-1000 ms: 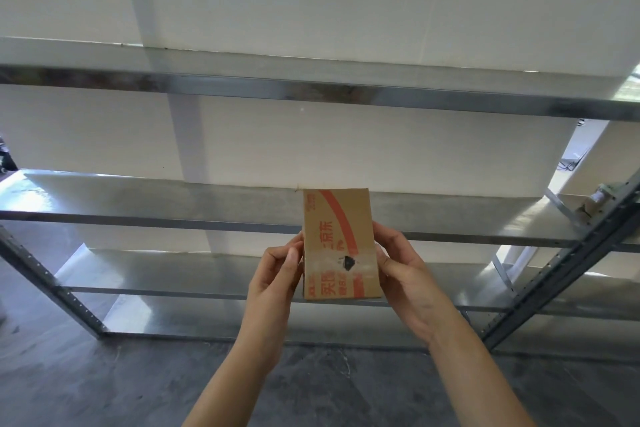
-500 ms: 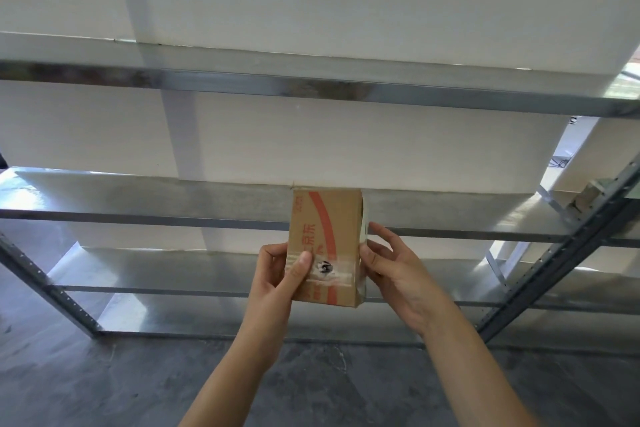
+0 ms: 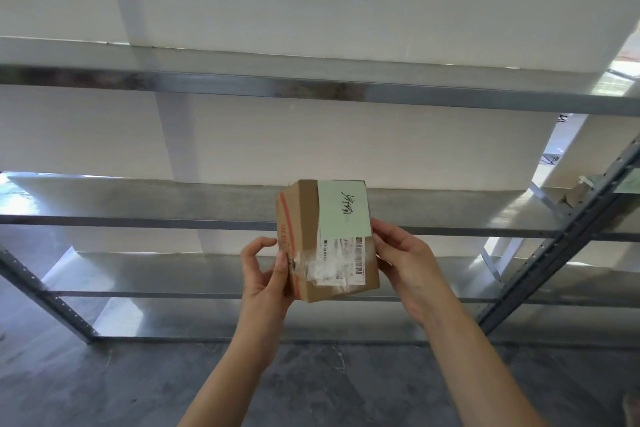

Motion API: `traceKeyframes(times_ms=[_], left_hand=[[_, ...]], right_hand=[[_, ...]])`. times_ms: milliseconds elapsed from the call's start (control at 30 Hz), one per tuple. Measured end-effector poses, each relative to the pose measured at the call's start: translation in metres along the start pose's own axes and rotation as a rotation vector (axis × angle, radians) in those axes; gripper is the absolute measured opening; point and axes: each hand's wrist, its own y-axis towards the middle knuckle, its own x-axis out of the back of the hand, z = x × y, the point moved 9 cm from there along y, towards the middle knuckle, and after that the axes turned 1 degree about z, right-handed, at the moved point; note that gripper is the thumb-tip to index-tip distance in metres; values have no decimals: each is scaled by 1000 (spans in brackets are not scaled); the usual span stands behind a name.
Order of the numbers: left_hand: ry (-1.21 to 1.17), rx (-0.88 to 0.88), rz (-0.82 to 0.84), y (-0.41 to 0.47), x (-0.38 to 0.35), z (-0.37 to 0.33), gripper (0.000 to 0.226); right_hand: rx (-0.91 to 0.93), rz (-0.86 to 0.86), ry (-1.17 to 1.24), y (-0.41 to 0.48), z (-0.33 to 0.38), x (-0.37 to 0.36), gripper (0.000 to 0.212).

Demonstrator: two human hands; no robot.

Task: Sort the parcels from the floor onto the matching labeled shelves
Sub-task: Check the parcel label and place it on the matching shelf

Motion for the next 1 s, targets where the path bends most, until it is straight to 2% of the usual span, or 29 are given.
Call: traceKeyframes(times_ms=[133,233,300,367,400,533,667,767,833,900,933,1000], left_hand=[[-21,25,63,-3,-6,-2,22],[-19,15,99,-3,-5,-5,33],[0,17,141,-2,-5,-7,50],[29,27,204,-2,-7,-8,82],[64,23,234,-2,-9,-9,90],[150,-10,322,-5,-13,-7,96],[84,0,324,-6,-9,0,82],[26,-12,302,-5,-7,3,81],[-63,-22,279,-5,-5,2,82],[-170,-21,223,-5,-1,-1,71],[-214,-18,193,-4,2,-3,65],[-272,-8,150,-2,9,-3,57]], right_hand=[[-7,20,7,-3,-2,-1,25],[9,42,25,-2,-3,0,23],[8,55,52,-1,-6,1,23],[22,79,87,-1,-9,1,25],[34,97,101,0,-9,0,31],[89,228,129,1,-9,-8,83],[115,321,89,-2,-5,-16,97],[130,282,75,-2,-4,-11,93],[129,236,137,-2,-3,-6,72],[94,168,190,-2,-4,1,43],[67,143,199,-2,-7,4,36],[24,110,200,-3,-10,8,38]])
